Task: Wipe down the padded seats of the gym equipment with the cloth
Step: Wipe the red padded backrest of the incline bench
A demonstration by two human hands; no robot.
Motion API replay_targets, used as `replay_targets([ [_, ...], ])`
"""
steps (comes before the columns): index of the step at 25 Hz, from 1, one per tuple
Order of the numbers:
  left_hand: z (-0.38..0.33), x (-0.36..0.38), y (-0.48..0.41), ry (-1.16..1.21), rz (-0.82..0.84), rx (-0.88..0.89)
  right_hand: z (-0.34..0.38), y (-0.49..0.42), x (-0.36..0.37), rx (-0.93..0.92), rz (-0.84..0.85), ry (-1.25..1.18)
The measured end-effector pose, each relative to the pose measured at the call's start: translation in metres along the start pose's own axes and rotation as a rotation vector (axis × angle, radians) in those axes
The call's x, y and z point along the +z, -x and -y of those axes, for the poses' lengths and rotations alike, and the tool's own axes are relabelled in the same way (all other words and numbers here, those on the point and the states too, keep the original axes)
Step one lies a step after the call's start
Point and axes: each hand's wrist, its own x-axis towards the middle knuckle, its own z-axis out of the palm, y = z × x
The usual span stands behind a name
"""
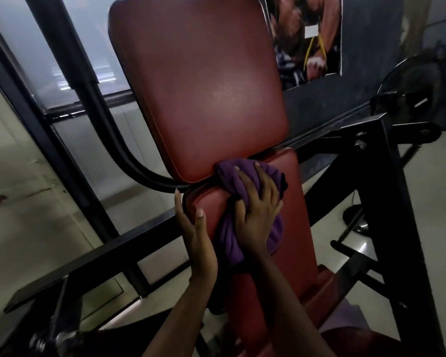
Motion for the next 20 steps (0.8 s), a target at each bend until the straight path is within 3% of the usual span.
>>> replay_targets([
  [6,0.0,-0.004,0.002,-0.041,0.061,-0.01,-0.034,-0.05,-0.002,0.179,-0.219,-0.008],
  [10,-0.004,-0.004,0.003,-0.066,0.073,-0.031,-0.053,-0.055,-0.008,0.44,-0.255,-0.072],
  [14,-0.001,-0.007,0.002,-0.058,0.072,-0.048,-0.087,-0.024,-0.013,0.507,-0.299,-0.098],
  [20,0.003,-0.009,0.0,-0.001,0.095,-0.047,-0.114,0.056,-0.018,0.608,-0.239,0.055],
])
